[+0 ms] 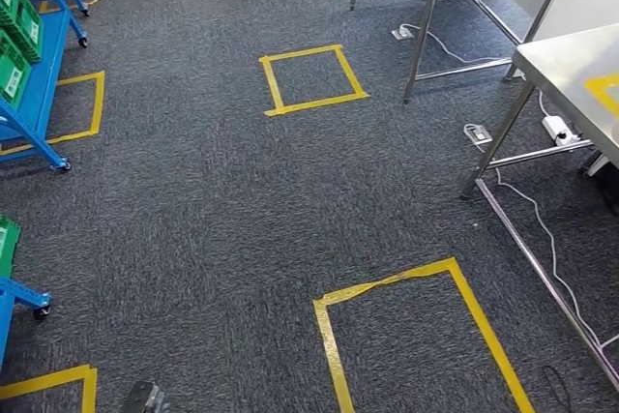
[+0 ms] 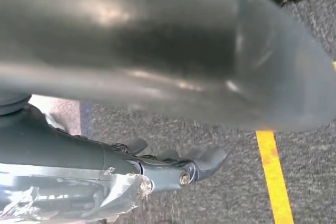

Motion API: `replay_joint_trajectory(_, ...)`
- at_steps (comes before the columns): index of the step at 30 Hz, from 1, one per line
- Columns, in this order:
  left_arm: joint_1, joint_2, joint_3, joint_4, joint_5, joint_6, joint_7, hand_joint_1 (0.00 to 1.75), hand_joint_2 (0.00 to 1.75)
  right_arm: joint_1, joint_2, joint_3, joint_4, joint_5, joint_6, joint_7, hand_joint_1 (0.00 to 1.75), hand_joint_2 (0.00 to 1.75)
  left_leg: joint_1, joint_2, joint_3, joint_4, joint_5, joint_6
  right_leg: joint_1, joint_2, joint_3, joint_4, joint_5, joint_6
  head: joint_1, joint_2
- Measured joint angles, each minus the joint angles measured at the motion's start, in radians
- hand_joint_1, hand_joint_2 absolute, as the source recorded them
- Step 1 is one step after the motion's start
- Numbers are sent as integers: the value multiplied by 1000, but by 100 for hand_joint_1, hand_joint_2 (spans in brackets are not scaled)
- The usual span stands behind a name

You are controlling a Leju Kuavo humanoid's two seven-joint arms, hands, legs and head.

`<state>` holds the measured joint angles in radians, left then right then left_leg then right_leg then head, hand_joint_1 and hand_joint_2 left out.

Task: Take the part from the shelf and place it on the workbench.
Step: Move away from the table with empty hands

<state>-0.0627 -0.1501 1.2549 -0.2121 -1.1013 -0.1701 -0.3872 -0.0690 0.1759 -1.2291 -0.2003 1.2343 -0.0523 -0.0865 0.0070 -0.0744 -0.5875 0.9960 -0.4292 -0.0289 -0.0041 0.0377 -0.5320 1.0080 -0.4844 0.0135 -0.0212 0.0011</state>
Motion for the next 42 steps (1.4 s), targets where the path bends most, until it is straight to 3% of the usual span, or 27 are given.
replay_joint_trajectory(2, -1, -1, 0, 0, 0, 0, -1, 0, 0, 2, 0, 0, 0, -1, 0, 0, 0, 0, 0, 40, -43, 82, -37, -6, 1, -19, 8, -6, -5, -13, -5, 0)
replay_joint_trajectory(4, -2, -3, 0, 0, -1, 0, -1, 0, 0, 4, 0, 0, 0, -1, 0, 0, 0, 0, 0, 58, -119, 216, -85, -11, 4, -41, 16, -6, -16, -18, -7, 0)
replay_joint_trajectory(5, 0, -3, 0, 0, -2, 0, -1, 0, 0, 5, 0, 0, 0, -1, 0, 0, 0, 0, 1, 61, -147, 262, -91, -12, 5, -53, 23, -6, -23, -17, -7, 0)
replay_joint_trajectory(6, 2, -3, 0, 0, -2, 0, -1, 0, 0, 5, -1, 0, 0, -1, 0, 0, 0, 0, 1, 61, -158, 274, -78, -12, 6, -64, 31, -6, -32, -16, -7, 0)
replay_joint_trajectory(8, 6, -3, 0, 0, -3, -1, -1, 0, 0, 6, -1, 0, 0, -1, 0, 0, 0, 0, 0, 75, -123, 192, -7, -7, 6, -84, 58, -7, -52, -10, -7, 0)
replay_joint_trajectory(10, 5, -4, 0, 0, -3, -1, -1, 0, 0, 5, -1, 0, 0, -1, 0, 0, 0, 0, -9, 120, -66, 77, 34, 1, 9, -102, 81, -8, -76, -1, -7, 0)
replay_joint_trajectory(12, 2, -6, 0, 0, -3, -1, -1, 0, 0, 4, -1, 0, 0, -2, 0, 0, 0, 0, -19, 145, -41, 25, 18, 13, 13, -117, 101, -12, -91, 11, -3, 0)
replay_joint_trajectory(14, 3, -7, 0, 0, -3, -1, -1, 0, 0, 2, -1, 0, 0, -2, 0, 0, 0, 0, -19, 124, -28, 13, -2, 27, 12, -125, 112, -2, -87, 22, 1, 0)
replay_joint_trajectory(15, 6, -7, 0, 0, -3, -1, -1, 0, 0, 0, -1, 0, 0, -2, 0, -1, 0, 0, -17, 113, -15, 10, -11, 34, 10, -113, 102, 33, -75, 27, 3, 0)
replay_joint_trajectory(16, 7, -6, 0, 0, -3, -1, -1, 0, 0, -2, -1, 0, 0, -2, 0, -1, 0, 0, -14, 103, 1, 7, -21, 41, 8, -94, 72, 88, -63, 31, 4, 0)
replay_joint_trajectory(18, 5, -4, 0, 0, -3, -2, -2, 0, 0, -1, 0, 0, 0, -2, -2, 2, 0, 0, -9, 83, 36, 2, -44, 51, 2, -54, -27, 233, -64, 37, 9, 0)
replay_joint_trajectory(20, 3, -4, 0, 0, -5, -3, -4, 0, 0, 6, 0, 0, 0, -2, -4, 6, 0, 0, -4, 55, 74, -1, -70, 53, -1, -42, -130, 321, -135, 42, 14, 0)
replay_joint_trajectory(22, 5, -6, 0, 0, -6, -2, -3, 0, 0, 10, 0, 0, 0, -2, -5, 5, 0, 0, 2, 25, 122, -4, -99, 48, -2, -41, -194, 313, -208, 47, 18, 0)
replay_joint_trajectory(23, 7, -7, 0, 0, -5, 1, -2, 0, 0, 10, 0, 0, 0, -2, -5, 3, 0, 0, 6, 12, 147, -5, -115, 43, -3, -37, -210, 278, -204, 51, 20, 0)
replay_joint_trajectory(24, 7, -7, 0, 0, -4, 3, -1, 0, 0, 11, -1, 0, 0, -2, -5, 1, 0, 0, 10, 0, 166, -6, -134, 38, -6, -28, -220, 227, -147, 54, 22, 0)
replay_joint_trajectory(26, 6, -7, 0, 0, -2, 6, 3, 0, 0, 14, -1, 1, 1, -2, -5, -1, 0, 0, 13, -22, 192, -2, -171, 24, -14, 1, -233, 109, 50, 54, 34, 0)
replay_joint_trajectory(27, 7, -8, 1, 0, -1, 6, 4, 0, 0, 16, -1, 1, 1, -1, -5, -1, 0, 0, 15, -31, 199, -4, -184, 16, -15, 11, -236, 75, 128, 48, 37, 0)
replay_joint_trajectory(28, 6, -8, 1, 0, -1, 6, 6, 0, 0, 15, -1, 1, 1, 0, -4, 0, 0, 0, 17, -37, 205, -6, -187, 7, -14, 12, -238, 58, 166, 37, 39, 0)
replay_joint_trajectory(30, 6, -9, 1, 0, -2, 7, 7, 0, 0, 10, -1, 2, 1, 3, -3, -1, 0, 0, 20, -33, 189, 18, -161, -10, -9, -1, -225, 54, 162, 16, 33, 0)
replay_joint_trajectory(32, 3, -9, 1, 0, -3, 7, 6, 0, 0, 6, -1, 2, 1, 4, -1, -4, 0, 0, 18, 7, 126, 113, -128, -20, -10, -14, -203, 34, 154, 0, 28, 0)
replay_joint_trajectory(34, 1, -9, 1, 0, -3, 8, 6, 0, 0, 4, -1, 3, 1, 4, 0, -6, 0, 0, 14, 49, 41, 213, -165, -23, -6, -27, -182, 22, 141, -10, 24, 0)
replay_joint_trajectory(36, 0, -9, 1, 0, -3, 9, 6, 0, 0, 3, -1, 3, 1, 4, 1, -6, 0, 0, 11, 59, -23, 248, -224, -23, 1, -41, -165, 20, 125, -16, 24, 0)
replay_joint_trajectory(37, 0, -8, 1, 0, -3, 9, 6, 0, 0, 2, -1, 4, 1, 4, 2, -6, 0, 0, 10, 61, -36, 233, -218, -22, 3, -48, -157, 20, 117, -17, 24, 0)
replay_joint_trajectory(38, 0, -8, 1, 0, -3, 10, 6, 0, 0, 2, -1, 4, 1, 4, 2, -7, 0, 0, 7, 64, -34, 194, -184, -18, 5, -55, -148, 20, 111, -18, 23, 0)
replay_joint_trajectory(40, -1, -7, 1, 0, -3, 10, 6, 0, 0, 2, -1, 5, 1, 5, 2, -7, 0, 0, -1, 94, 1, 77, -86, -8, 8, -68, -130, 21, 100, -16, 23, 0)
replay_joint_trajectory(42, -8, -7, 1, 0, -3, 11, 6, 0, 0, 2, -1, 5, 1, 5, 2, -7, 0, 0, -11, 125, 26, 0, -47, 2, 11, -83, -119, 21, 93, -9, 24, 0)
